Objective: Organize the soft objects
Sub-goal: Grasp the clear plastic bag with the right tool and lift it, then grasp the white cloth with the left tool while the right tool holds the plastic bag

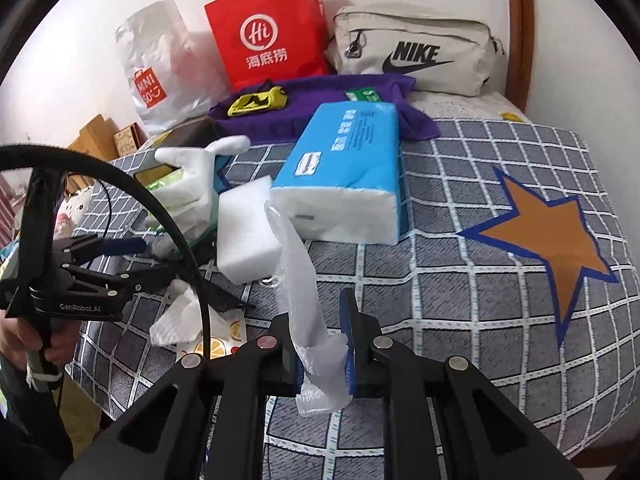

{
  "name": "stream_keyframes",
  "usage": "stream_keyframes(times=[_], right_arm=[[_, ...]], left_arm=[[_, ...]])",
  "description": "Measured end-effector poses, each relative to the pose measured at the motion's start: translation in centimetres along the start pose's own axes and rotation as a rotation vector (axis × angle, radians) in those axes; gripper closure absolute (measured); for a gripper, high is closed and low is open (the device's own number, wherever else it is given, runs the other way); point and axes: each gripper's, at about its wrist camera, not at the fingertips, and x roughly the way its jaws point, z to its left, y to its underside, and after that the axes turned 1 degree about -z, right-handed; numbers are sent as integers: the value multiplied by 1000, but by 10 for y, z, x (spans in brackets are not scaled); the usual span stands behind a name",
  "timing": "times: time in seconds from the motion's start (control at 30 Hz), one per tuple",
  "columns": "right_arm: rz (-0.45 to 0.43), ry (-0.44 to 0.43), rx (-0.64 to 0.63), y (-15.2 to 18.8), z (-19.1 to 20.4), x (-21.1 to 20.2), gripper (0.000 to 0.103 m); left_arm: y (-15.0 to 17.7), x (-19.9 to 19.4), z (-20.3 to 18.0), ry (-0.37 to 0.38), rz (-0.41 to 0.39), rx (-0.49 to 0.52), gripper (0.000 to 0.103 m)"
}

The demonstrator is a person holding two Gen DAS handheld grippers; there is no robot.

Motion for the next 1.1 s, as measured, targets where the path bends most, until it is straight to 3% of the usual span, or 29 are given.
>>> stream_keyframes(times=[0.17,0.37,0.53,0.67,0.77,0.83,0.87,0.9,1.0,1.1], right_arm=[[6,-10,-13,2,2,3,88],[9,-15,5,2,-2,3,88],[9,-8,8,2,-3,2,88],[13,-2,10,2,-6,3,88],[19,1,19,2,-9,5,88],[27,2,26,3,-10,8,88],[30,2,25,3,-10,9,88],[31,3,23,3,-10,9,88],[23,-1,19,3,-7,7,88],[10,-5,11,2,-5,1,88]], left_arm=[[7,-7,9,-51,1,13,17],[20,-29,-10,32,-25,81,17],[21,-22,-36,85,-18,109,18],[20,-4,-48,20,-11,142,23],[17,-3,-53,-14,-28,162,32],[16,-3,-54,-40,-39,180,59],[16,-4,-55,-44,-39,190,65],[16,-5,-54,-39,-36,193,77],[15,-10,-47,15,-30,160,78],[13,-17,-42,19,-47,138,78]])
